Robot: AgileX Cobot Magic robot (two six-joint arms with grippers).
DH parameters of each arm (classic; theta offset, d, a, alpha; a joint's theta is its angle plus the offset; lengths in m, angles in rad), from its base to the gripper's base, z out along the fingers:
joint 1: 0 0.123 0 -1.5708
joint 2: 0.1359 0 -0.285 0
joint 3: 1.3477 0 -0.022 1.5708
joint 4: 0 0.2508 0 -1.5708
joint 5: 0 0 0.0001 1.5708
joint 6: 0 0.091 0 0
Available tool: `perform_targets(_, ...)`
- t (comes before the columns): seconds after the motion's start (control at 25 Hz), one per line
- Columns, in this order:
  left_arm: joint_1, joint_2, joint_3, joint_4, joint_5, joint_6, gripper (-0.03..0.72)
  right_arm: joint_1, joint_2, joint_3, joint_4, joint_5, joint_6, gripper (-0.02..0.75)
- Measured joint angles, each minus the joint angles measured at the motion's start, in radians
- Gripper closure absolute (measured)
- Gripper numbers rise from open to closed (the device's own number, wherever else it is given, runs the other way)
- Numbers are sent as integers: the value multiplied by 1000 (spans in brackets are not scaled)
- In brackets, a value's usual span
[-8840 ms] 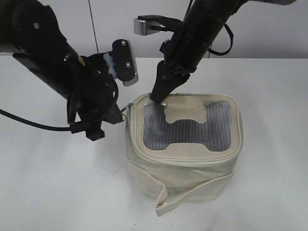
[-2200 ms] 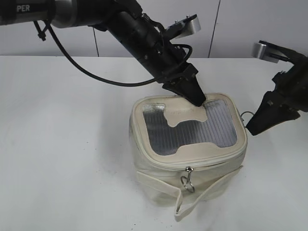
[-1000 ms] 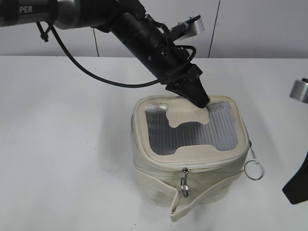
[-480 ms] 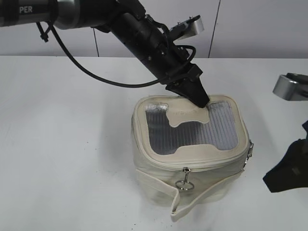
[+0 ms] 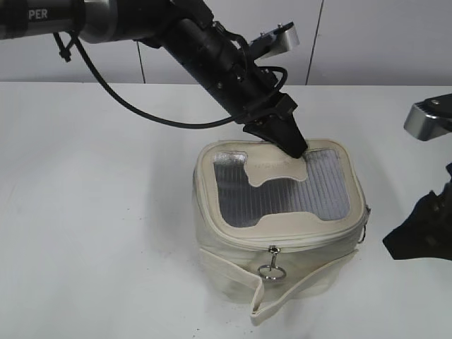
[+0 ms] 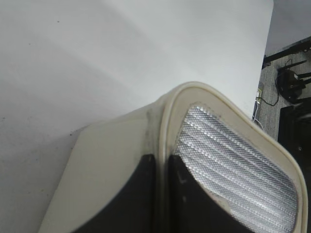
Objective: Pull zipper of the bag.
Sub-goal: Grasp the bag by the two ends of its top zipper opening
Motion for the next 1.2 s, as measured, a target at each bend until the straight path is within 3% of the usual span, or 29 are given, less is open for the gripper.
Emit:
perform_targets(0.64,1,0,0,-2,1,0,646,0,217,-5,65,-187,-168,333)
perform_targets(0.76,1,0,0,-3,2,0,646,0,256,-25,113,-194,-224,427)
perform_targets(0.88,3,0,0,-3,2,0,646,-1,265,-41,157,-195,-259,647)
perform_targets(0.96,3,0,0,-3,2,0,646,-1,266,-44,166,-185,-260,722)
perform_targets(1.2,3,0,0,-4,7,0,646,-1,202,-44,132,-83,-164,733)
